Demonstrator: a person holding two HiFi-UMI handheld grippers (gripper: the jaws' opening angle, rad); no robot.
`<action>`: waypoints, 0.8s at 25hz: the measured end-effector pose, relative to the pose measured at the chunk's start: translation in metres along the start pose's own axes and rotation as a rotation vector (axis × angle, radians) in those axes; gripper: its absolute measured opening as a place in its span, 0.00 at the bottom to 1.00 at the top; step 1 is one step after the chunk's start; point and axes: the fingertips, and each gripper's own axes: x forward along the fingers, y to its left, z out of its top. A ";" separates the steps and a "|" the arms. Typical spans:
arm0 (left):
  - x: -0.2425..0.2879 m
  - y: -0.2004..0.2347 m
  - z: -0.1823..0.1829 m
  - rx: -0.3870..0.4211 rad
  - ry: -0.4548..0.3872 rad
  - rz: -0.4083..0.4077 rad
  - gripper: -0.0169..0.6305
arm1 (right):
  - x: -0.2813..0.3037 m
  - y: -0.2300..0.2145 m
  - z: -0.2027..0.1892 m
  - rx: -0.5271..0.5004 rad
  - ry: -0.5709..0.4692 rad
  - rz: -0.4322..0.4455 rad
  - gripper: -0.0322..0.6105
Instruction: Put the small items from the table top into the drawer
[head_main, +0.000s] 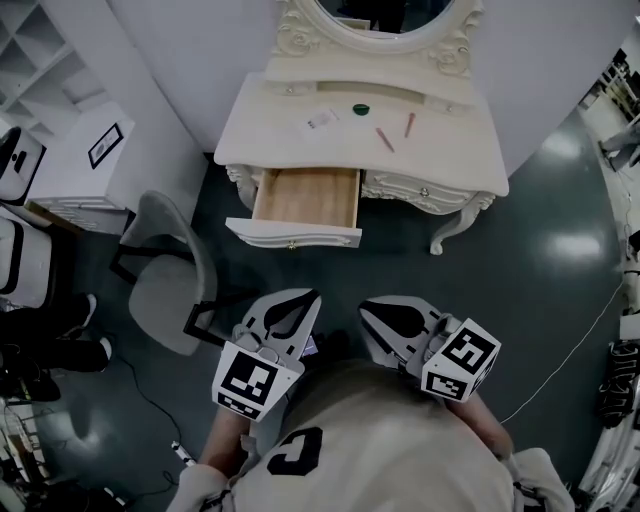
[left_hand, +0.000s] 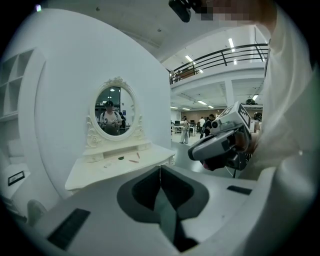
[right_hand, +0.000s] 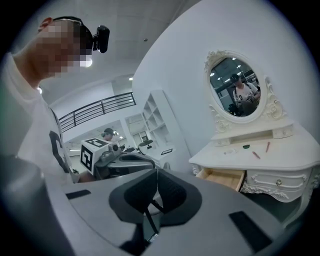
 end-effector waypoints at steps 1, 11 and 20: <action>0.000 0.005 0.001 0.001 -0.004 0.000 0.11 | 0.006 -0.001 0.002 0.002 -0.002 -0.001 0.09; 0.000 0.052 -0.003 -0.009 -0.017 0.009 0.11 | 0.055 -0.003 0.005 0.001 0.040 0.013 0.09; 0.032 0.059 0.010 -0.045 -0.015 0.015 0.11 | 0.052 -0.038 0.015 0.026 0.033 0.015 0.09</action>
